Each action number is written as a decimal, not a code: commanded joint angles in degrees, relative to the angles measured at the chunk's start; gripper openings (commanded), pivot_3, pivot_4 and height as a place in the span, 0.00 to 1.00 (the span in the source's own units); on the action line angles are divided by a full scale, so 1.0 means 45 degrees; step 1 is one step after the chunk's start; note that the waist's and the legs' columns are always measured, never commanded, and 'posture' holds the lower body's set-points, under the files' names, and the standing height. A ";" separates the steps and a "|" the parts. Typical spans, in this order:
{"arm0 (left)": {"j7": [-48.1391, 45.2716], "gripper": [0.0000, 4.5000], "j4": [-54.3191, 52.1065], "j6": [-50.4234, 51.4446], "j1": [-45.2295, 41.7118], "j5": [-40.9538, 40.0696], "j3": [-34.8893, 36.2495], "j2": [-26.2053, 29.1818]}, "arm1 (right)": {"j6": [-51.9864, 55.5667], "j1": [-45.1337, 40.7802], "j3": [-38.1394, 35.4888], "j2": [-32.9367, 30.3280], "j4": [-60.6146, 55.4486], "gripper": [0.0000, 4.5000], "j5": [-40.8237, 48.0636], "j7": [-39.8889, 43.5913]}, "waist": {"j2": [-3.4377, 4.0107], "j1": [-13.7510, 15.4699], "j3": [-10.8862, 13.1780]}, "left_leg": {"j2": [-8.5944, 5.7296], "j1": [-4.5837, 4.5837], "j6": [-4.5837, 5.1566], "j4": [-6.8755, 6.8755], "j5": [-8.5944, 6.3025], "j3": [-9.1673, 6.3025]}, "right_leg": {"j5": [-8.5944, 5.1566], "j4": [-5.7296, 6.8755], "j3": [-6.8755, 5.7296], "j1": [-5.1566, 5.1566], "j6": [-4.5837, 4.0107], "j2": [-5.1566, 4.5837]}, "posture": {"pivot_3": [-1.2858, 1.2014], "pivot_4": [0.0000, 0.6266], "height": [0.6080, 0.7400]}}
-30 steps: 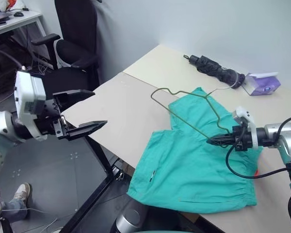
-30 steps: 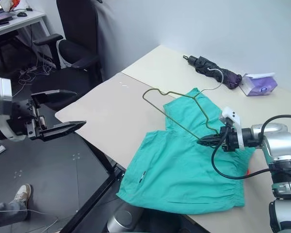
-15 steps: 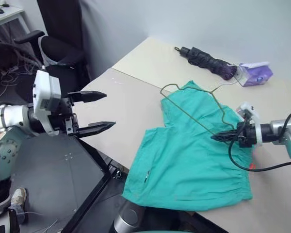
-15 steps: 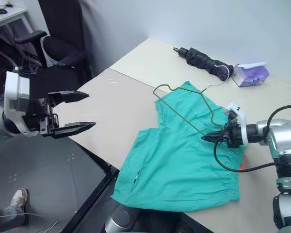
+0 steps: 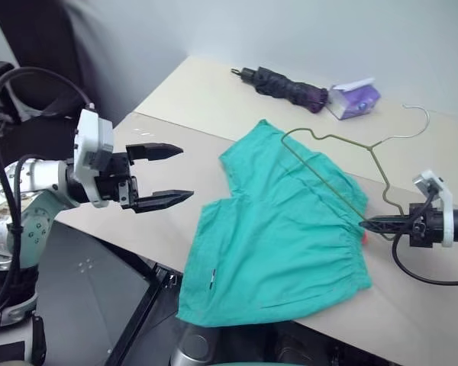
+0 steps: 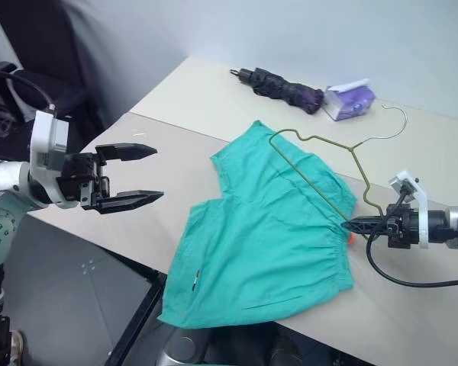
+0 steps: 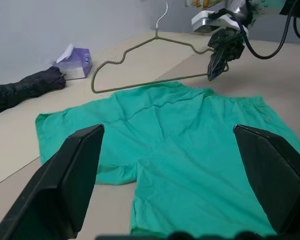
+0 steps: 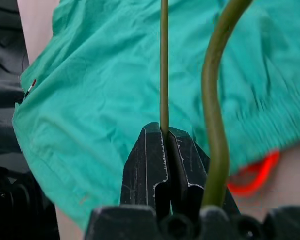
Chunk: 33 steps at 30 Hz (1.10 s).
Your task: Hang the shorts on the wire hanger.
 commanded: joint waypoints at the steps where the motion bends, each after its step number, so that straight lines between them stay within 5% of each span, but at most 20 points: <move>1: -0.0314 1.00 0.0291 -0.0270 -0.0625 0.0000 -0.0013 -0.0089 | 0.0237 0.0621 -0.1302 -0.0484 -0.0192 0.00 0.0598 -0.0034 | -0.0001 -0.0416 0.0000 | 0.0000 0.0000 0.0001 0.0003 0.0000 -0.0006 | 0.0002 0.0000 0.0000 0.0007 0.0000 0.0001 | 0.59 0.23 1.00; 11: -0.1224 1.00 0.1289 -0.0537 -0.1745 0.0389 -0.0752 -0.0594 | 0.0746 0.4597 -0.3265 -0.1155 -0.0731 0.00 0.1079 0.0422 | -0.0002 -0.2490 -0.0001 | -0.0003 0.0182 0.0040 0.0007 -0.0021 -0.0031 | -0.0031 -0.0034 0.0001 0.0224 0.0054 -0.0001 | 0.58 0.20 1.00; 18: -0.1546 1.00 0.1471 -0.0599 -0.1853 0.0542 -0.0840 -0.0683 | 0.0231 0.5745 -0.2739 -0.1449 -0.1038 0.00 0.0838 0.0668 | -0.0006 -0.3911 0.0001 | 0.0000 0.0266 0.0043 -0.0004 -0.0020 -0.0032 | -0.0033 -0.0021 0.0021 0.0294 0.0055 0.0002 | 0.57 0.20 1.00; 22: -0.1611 1.00 0.1337 -0.0547 -0.1669 0.0524 -0.0829 -0.0675 | 0.0134 0.5177 -0.1936 -0.1256 -0.1233 0.00 0.0896 0.0606 | -0.0010 -0.4171 0.0003 | 0.0000 0.0407 0.0044 -0.0033 -0.0022 -0.0030 | -0.0042 -0.0028 0.0031 0.0406 0.0053 0.0002 | 0.57 0.21 1.00; 33: -0.1679 1.00 0.1260 -0.0494 -0.1687 0.0586 -0.1040 -0.0733 | 0.0427 0.2840 0.0136 -0.0328 -0.0874 0.00 0.0674 -0.0508 | -0.0009 -0.4082 0.0004 | -0.0008 0.0395 0.0052 -0.0040 -0.0021 -0.0026 | -0.0045 -0.0029 0.0042 0.0394 0.0061 -0.0005 | 0.57 0.21 1.00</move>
